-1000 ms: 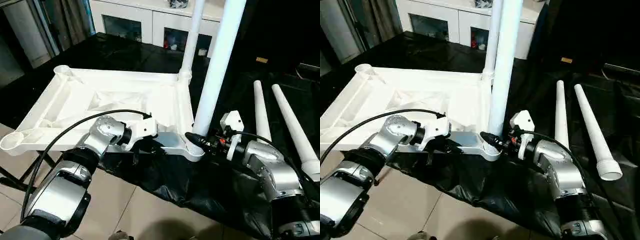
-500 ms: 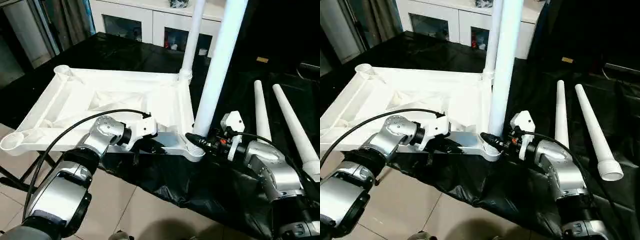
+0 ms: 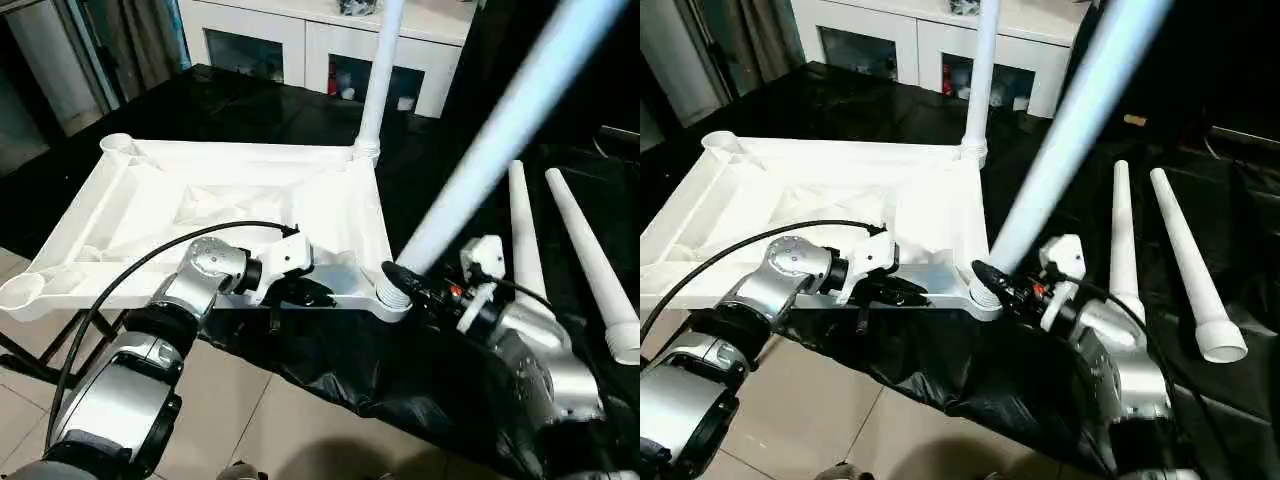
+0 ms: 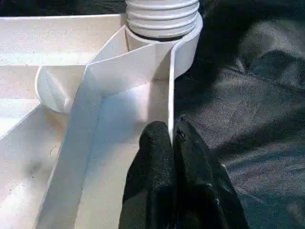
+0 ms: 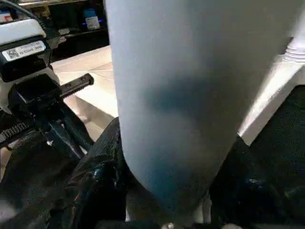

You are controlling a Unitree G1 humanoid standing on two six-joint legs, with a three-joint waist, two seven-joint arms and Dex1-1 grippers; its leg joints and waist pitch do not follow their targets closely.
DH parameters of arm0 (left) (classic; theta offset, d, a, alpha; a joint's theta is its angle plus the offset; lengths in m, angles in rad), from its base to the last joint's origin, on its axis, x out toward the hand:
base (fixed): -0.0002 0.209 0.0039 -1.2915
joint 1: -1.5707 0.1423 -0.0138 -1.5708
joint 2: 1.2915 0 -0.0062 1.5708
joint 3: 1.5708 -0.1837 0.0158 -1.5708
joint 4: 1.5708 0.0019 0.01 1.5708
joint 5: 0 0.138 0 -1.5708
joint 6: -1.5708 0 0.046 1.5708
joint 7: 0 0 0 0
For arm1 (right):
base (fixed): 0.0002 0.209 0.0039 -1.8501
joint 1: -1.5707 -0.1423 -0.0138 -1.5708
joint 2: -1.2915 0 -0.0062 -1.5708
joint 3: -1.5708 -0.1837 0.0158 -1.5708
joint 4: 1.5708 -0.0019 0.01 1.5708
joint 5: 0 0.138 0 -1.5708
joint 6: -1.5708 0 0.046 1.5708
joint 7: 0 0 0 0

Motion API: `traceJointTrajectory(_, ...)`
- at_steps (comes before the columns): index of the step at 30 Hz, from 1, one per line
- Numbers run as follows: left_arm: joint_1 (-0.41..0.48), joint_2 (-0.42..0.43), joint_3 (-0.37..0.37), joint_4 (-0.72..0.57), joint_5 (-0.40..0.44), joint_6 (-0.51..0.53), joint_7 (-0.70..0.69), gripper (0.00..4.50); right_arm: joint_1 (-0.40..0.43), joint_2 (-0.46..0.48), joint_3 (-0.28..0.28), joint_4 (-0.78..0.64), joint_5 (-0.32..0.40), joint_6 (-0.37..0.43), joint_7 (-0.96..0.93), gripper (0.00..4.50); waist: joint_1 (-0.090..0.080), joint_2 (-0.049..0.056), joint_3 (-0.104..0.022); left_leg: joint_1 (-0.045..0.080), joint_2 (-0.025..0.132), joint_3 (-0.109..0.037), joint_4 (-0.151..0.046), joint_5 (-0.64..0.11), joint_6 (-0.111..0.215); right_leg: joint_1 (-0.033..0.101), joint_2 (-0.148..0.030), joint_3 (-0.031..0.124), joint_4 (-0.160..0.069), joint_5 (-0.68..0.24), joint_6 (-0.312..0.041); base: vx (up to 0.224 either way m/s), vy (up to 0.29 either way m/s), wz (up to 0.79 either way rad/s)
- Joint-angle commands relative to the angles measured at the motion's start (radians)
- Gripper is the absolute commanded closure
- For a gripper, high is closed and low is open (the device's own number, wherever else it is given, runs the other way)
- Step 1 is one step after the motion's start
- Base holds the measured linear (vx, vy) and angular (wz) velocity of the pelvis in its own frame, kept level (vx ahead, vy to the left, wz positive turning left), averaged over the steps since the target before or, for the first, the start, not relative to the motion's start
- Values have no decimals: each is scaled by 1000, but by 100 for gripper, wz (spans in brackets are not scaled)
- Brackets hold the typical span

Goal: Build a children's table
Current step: Insert table leg to table base

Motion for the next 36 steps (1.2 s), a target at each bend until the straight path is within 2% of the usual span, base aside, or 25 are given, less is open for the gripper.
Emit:
traceJointTrajectory(1, 22, 24, -17, -3, 34, 3, 23, 450, 46, -16, -6, 38, -35, 19, -15, 259, 5, -1, -68, 7, 44, -26, -71, -222, 38, 48, -97, 52, -89, -295, -179, 0, 0, 0)
traceJointTrajectory(4, 20, 24, -24, 1, 47, 0, 34, 450, 59, -26, 9, 31, -54, 9, -19, 259, 4, 0, -68, 10, 44, -27, -73, -241, 30, 46, -97, 52, -93, -324, -172, 0, 0, 0)
traceJointTrajectory(7, 2, 27, -42, 18, 76, -13, 48, 450, 60, -61, 64, 17, -106, 19, -16, 259, 3, -2, -66, 13, 44, -28, -75, -257, 23, 45, -95, 52, -95, -338, -165, 0, 0, 0)
traceJointTrajectory(8, 2, 27, -42, 18, 76, -13, 48, 450, 60, -61, 64, 17, -106, 19, -16, 259, 3, -2, -66, 13, 44, -28, -76, -259, 23, 45, -95, 52, -94, -339, -165, 0, 0, 0)
traceJointTrajectory(10, -12, 28, -52, 28, 89, -25, 47, 450, 26, -79, 98, 21, -136, 34, 1, 259, 3, -3, -68, 14, 44, -28, -76, -260, 21, 46, -95, 52, -93, -331, -169, 0, 0, 0)
traceJointTrajectory(11, -12, 28, -52, 28, 89, -25, 47, 450, 26, -79, 98, 21, -136, 34, 1, 259, 2, -3, -67, 13, 44, -29, -76, -260, 21, 47, -95, 52, -93, -329, -170, 0, 0, 0)
traceJointTrajectory(12, -15, 29, -58, 28, 95, -25, 46, 450, 14, -84, 107, 23, -140, 44, 5, 259, 0, 3, -64, 15, 44, -28, -77, -275, 18, 45, -93, 53, -96, -336, -170, 0, 0, 0)
traceJointTrajectory(16, -26, 34, -80, 35, 120, -22, 46, 450, -46, -108, 170, 55, -173, 71, 63, 259, -5, 1, -60, 17, 43, -30, -78, -302, 15, 44, -94, 52, -101, -395, -163, 0, 0, 0)
traceJointTrajectory(17, -28, 33, -81, 36, 119, -21, 42, 450, -57, -112, 183, 63, -175, 82, 80, 259, -7, -3, -53, 18, 42, -29, -78, -310, 17, 39, -93, 52, -105, -408, -159, 0, 0, 0)
traceJointTrajectory(18, -30, 32, -81, 39, 117, -19, 34, 450, -69, -114, 196, 76, -178, 89, 98, 259, -10, -2, -55, 18, 41, -31, -78, -314, 20, 42, -94, 52, -105, -427, -157, 0, 0, 0)
traceJointTrajectory(19, -33, 33, -85, 42, 118, -22, 25, 450, -79, -116, 207, 88, -182, 91, 110, 259, -11, -3, -50, 18, 42, -31, -79, -319, 23, 37, -95, 52, -109, -445, -151, 0, 0, 0)
traceJointTrajectory(20, -36, 36, -89, 43, 120, -25, 17, 450, -88, -116, 215, 100, -185, 92, 121, 259, -11, -3, -51, 18, 41, -31, -79, -322, 23, 38, -94, 51, -109, -451, -150, 0, 0, 0)
traceJointTrajectory(22, -42, 42, -98, 48, 126, -27, -8, 450, -113, -113, 230, 137, -194, 87, 138, 259, -17, -6, -41, 11, 41, -35, -84, -325, 27, 37, -93, 50, -109, -478, -137, 0, 0, 0)
traceJointTrajectory(23, -43, 44, -98, 47, 125, -28, -18, 450, -122, -112, 233, 151, -199, 81, 140, 259, -17, -6, -40, 13, 41, -34, -84, -330, 27, 36, -94, 50, -113, -495, -132, 0, 0, 0)
traceJointTrajectory(24, -43, 46, -96, 42, 120, -29, -29, 450, -130, -111, 237, 159, -198, 85, 150, 260, -18, -9, -28, 14, 42, -35, -87, -340, 29, 29, -96, 51, -118, -519, -123, 0, 0, 0)
traceJointTrajectory(25, -45, 46, -94, 41, 116, -30, -34, 450, -135, -109, 238, 166, -196, 85, 156, 260, -18, -8, -30, 18, 41, -35, -87, -343, 30, 28, -95, 51, -118, -529, -122, 0, 0, 0)
traceJointTrajectory(26, -48, 46, -86, 35, 105, -33, -50, 450, -149, -106, 241, 182, -190, 87, 175, 260, -19, -11, -26, 19, 42, -36, -89, -348, 31, 27, -96, 52, -120, -533, -121, 0, 0, 0)
traceJointTrajectory(27, -49, 46, -81, 30, 96, -33, -63, 450, -153, -107, 245, 184, -185, 89, 194, 260, -20, -10, -22, 17, 44, -36, -93, -340, 34, 29, -97, 52, -120, -514, -126, 0, 0, 0)
traceJointTrajectory(29, -50, 49, -79, 23, 89, -32, -80, 450, -157, -111, 256, 186, -183, 86, 219, 260, -19, -12, -25, 16, 47, -34, -96, -314, 41, 33, -94, 51, -115, -451, -139, 0, 0, 0)
traceJointTrajectory(30, -50, 54, -79, 15, 85, -33, -98, 450, -159, -117, 269, 182, -183, 83, 245, 260, -20, -13, -15, 11, 47, -34, -101, -313, 45, 31, -91, 51, -113, -428, -145, 0, 0, 0)
traceJointTrajectory(33, -51, 63, -84, 8, 80, -32, -127, 450, -160, -124, 285, 166, -175, 89, 288, 260, -18, -13, -10, 17, 50, -31, -100, -319, 47, 27, -94, 55, -112, -418, -157, 0, 0, 0)
traceJointTrajectory(36, -55, 68, -84, 11, 74, -32, -149, 450, -163, -124, 298, 163, -173, 88, 329, 260, -16, -14, -6, 16, 52, -28, -102, -298, 50, 29, -94, 56, -109, -380, -172, 0, 0, 0)
